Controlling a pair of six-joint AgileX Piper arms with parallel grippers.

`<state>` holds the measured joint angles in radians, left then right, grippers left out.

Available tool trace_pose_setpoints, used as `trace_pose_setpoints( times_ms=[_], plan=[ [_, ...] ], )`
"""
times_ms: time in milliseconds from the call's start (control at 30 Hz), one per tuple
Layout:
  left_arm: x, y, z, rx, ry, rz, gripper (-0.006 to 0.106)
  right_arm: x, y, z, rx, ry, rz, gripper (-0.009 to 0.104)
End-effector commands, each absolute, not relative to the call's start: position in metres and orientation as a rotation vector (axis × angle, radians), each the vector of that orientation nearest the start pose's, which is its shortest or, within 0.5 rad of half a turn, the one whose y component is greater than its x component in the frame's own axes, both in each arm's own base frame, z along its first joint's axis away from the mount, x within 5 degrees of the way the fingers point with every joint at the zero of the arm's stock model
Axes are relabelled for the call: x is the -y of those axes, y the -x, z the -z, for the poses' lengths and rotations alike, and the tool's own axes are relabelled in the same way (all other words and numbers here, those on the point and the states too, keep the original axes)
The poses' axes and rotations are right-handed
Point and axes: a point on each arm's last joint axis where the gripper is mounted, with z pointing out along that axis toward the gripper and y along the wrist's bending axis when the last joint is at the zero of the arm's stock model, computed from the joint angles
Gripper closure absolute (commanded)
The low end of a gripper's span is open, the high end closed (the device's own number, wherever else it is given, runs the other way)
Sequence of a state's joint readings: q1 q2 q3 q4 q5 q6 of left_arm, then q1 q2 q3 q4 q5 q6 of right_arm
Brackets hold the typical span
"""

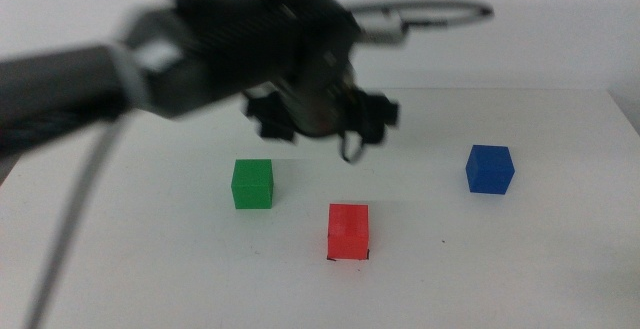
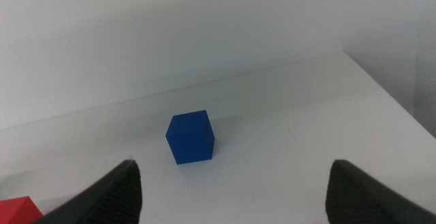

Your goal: Stack red cubes first, then green, then blue cubes in a specific spot.

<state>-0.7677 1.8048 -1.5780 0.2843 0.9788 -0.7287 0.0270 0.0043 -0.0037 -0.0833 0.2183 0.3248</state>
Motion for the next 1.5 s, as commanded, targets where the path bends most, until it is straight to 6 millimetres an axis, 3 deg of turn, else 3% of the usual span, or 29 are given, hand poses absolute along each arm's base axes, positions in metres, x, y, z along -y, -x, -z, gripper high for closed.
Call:
trace_pose_setpoints(
  times_ms=[0,67,167,367,700,1000,1100,1267,1333,1467],
  plan=[
    [0.232,-0.288,-0.330,-2.584,-0.169,0.039,0.007,0.001,-0.056,-0.194,-1.683,-0.188,-0.167,0.002],
    [0.213,-0.285,-0.342,-2.591,-0.124,-0.021,0.007,0.001,-0.056,-0.194,-1.683,-0.188,-0.167,0.002],
    [0.187,-0.295,-0.344,-2.656,-0.097,-0.014,0.007,0.001,-0.056,-0.194,-1.683,-0.188,-0.167,0.002],
    [0.150,-0.345,-0.308,-2.781,-0.073,0.181,0.007,0.001,-0.056,-0.194,-1.683,-0.188,-0.167,0.002],
    [0.160,-0.393,-0.215,-2.866,-0.065,0.197,0.007,0.001,-0.056,-0.194,-1.683,-0.188,-0.167,0.002],
    [0.164,-0.407,-0.168,-2.889,-0.060,0.170,0.011,0.001,-0.056,-0.194,-1.683,-0.188,-0.167,0.002],
    [0.164,-0.406,-0.167,-2.904,-0.064,0.157,0.027,0.001,-0.056,-0.194,-1.683,-0.188,-0.167,0.002],
    [0.166,-0.398,-0.187,-2.916,0.003,0.179,0.077,0.001,-0.056,-0.194,-1.683,-0.188,-0.167,0.002],
    [0.174,-0.386,-0.214,-2.881,0.019,0.199,0.092,0.001,-0.056,-0.194,-1.683,-0.188,-0.167,0.002],
    [0.206,-0.348,-0.265,-2.814,0.031,0.280,0.101,0.001,-0.056,-0.194,-1.683,-0.188,-0.167,0.002]
  ],
)
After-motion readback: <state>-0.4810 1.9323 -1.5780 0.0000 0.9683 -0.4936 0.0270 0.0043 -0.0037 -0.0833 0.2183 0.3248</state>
